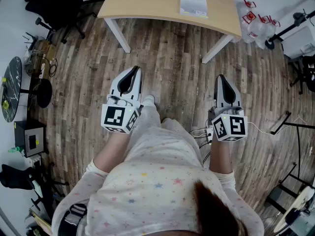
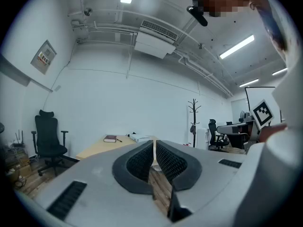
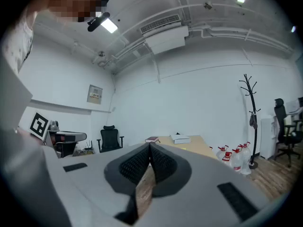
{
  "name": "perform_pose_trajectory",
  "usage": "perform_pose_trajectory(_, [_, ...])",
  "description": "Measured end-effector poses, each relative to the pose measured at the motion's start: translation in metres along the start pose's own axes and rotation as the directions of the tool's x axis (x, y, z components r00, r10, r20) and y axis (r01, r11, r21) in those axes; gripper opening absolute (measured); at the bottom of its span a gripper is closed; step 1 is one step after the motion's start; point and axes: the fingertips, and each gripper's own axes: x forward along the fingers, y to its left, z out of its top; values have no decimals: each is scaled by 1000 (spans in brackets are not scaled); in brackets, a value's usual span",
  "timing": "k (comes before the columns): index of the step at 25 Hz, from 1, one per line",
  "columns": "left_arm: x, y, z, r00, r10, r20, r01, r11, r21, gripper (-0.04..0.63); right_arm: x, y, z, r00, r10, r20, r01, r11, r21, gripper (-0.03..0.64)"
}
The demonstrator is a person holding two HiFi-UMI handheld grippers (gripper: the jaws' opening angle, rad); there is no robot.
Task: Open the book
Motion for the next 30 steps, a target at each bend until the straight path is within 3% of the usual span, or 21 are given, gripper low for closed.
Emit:
perform_pose_trajectory(21, [12, -21, 8, 1000, 22, 21, -22, 1000, 20, 28, -15, -19, 17, 998, 3, 57, -5, 999, 47, 7])
perform_pose_trajectory(26, [30, -16, 1, 1000, 22, -16, -22, 1000, 3, 67, 3, -23, 15, 999, 23, 32, -25, 998, 65, 184])
perform_pose_trajectory(30, [56, -6, -3, 999, 21, -36, -21, 1000, 6, 153, 26, -37, 19, 998, 26, 52, -30, 996, 85, 249])
